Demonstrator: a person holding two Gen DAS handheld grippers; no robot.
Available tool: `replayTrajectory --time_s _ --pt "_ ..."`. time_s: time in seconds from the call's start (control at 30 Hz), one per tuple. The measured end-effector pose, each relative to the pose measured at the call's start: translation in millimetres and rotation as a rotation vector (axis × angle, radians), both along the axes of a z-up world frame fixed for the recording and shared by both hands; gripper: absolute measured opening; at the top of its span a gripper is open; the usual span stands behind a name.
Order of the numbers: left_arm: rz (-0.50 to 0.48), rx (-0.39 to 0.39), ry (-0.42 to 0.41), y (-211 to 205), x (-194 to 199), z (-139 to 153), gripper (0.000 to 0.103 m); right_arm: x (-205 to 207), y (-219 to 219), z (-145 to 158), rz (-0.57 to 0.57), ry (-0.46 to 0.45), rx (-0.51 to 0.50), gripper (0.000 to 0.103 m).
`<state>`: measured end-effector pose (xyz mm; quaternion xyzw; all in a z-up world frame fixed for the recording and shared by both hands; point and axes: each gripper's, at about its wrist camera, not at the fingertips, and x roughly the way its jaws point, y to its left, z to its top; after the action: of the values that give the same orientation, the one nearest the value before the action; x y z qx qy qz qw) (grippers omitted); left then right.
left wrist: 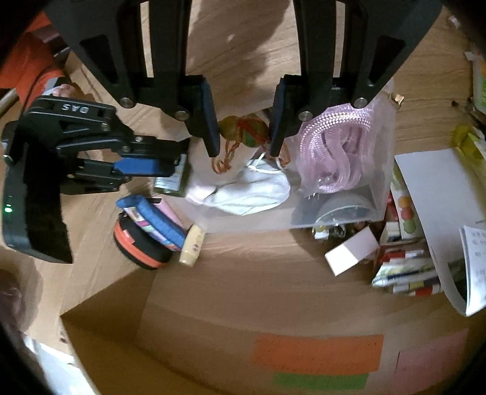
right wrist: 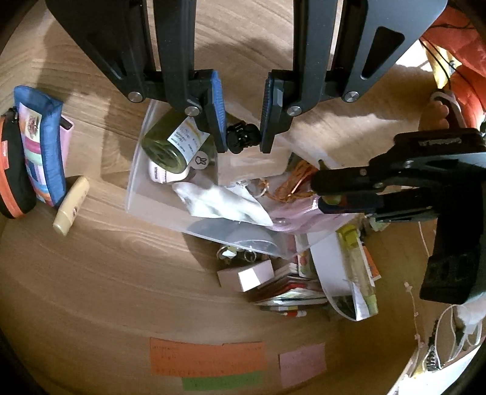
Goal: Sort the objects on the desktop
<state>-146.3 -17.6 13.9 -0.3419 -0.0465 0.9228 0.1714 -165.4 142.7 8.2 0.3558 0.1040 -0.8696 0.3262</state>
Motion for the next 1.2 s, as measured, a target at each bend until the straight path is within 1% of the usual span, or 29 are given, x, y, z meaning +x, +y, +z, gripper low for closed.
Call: replayTrajectory --time_s 0.07,0.3,0.47,0.63,0.77,0.87,0.9,0.93,1.0,1.07,1.17,1.2 --pt "0.008 0.002 -0.021 -2 -6 -6 0.032 -2 -2 -2 0.003 -0.004 0.004 0.019" --pt "0.015 -0.018 -0.041 -3 -10 -15 0.032 -8 -7 -7 -0.005 -0.003 0.016 0.019" --pt "0.018 -0.032 -0.027 -1 -7 -12 0.032 -8 -11 -9 -0.015 0.010 0.028 0.019" --pt "0.010 -0.025 -0.006 0 -2 -5 0.032 -4 -17 -9 -0.028 0.039 0.061 0.019" --pt "0.016 -0.017 0.009 -2 3 0 0.032 -4 -18 -9 -0.047 0.032 0.063 0.021" --pt "0.024 -0.007 0.013 -5 6 3 0.032 -4 -16 -8 -0.065 0.029 0.059 0.031" --pt "0.029 -0.007 0.017 -6 8 4 0.032 -4 -16 -7 -0.071 0.029 0.053 0.039" --pt "0.033 -0.007 0.018 -7 9 5 0.032 -4 -15 -6 -0.072 0.028 0.047 0.044" --pt "0.045 -0.008 0.023 -10 12 7 0.036 -1 -14 -4 -0.071 0.027 0.033 0.048" --pt "0.055 -0.007 0.027 -11 14 8 0.037 2 -16 -1 -0.080 0.046 0.040 0.049" --pt "0.065 -0.012 0.033 -13 19 10 0.038 8 -17 3 -0.082 0.067 0.043 0.053" --pt "0.065 -0.012 0.034 -15 20 10 0.038 10 -18 5 -0.083 0.074 0.044 0.056"
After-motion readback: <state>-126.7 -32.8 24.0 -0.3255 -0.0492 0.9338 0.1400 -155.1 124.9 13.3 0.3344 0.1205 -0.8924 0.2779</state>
